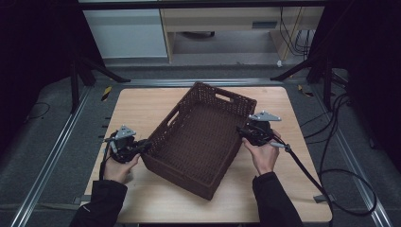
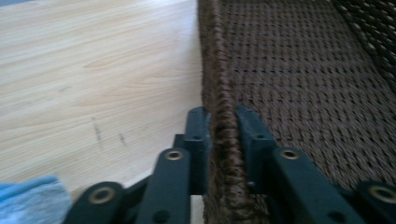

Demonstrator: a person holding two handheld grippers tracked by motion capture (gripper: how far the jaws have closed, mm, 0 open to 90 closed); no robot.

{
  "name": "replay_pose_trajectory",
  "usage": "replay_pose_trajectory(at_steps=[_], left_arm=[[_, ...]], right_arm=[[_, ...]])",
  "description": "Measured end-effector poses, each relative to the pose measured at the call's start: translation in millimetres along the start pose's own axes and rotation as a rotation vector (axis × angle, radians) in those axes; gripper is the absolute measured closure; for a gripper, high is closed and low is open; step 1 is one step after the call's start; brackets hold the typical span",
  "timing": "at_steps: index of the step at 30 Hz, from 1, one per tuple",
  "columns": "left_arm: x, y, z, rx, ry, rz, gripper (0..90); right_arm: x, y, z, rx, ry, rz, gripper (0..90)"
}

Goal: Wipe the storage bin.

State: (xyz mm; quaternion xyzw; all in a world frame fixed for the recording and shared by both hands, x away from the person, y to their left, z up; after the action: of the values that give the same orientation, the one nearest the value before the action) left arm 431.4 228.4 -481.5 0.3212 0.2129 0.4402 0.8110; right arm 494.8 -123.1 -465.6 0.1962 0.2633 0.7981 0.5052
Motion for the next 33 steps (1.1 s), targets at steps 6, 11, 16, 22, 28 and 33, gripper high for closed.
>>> replay_pose_trajectory(at_steps=[6, 11, 16, 22, 28, 33], left_arm=[[-3.9, 1.4, -3.2, -0.004, 0.000, 0.011, 79.8], [-16.1, 5.1, -8.9, -0.006, 0.004, 0.002, 78.3], [-25.4, 7.9, -12.1, -0.005, -0.009, 0.009, 75.9], [-18.6, 11.8, -4.5, -0.023, -0.012, 0.046, 63.6], [-15.0, 12.1, 9.5, -0.030, -0.025, 0.034, 56.0], [-17.9, -0.9, 18.3, -0.003, -0.048, 0.010, 56.6]], right_arm=[[2.5, 8.1, 2.4, -0.018, -0.001, 0.022, 52.0], [12.8, 18.0, -0.6, -0.019, -0.001, 0.060, 49.4], [22.1, 15.8, -6.5, -0.005, -0.005, 0.081, 49.7], [24.2, 9.1, -13.1, 0.015, 0.015, 0.045, 56.3], [19.6, 4.2, -10.1, 0.003, 0.020, 0.031, 57.8], [14.3, -2.1, -6.1, -0.007, 0.009, 0.026, 58.8]])
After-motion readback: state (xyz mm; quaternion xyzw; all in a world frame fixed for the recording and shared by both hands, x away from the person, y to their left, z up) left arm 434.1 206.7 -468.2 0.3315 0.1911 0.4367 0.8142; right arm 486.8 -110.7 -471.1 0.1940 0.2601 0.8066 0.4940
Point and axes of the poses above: each handheld gripper's, and its own axes: y roughly backward along the jaws, z roughly out of its top, x roughly to its left, the point moved 9 cm from there along -y, roughly forward along the jaws, and after that the axes turned 6 degrees about x, right-handed, at the moved point
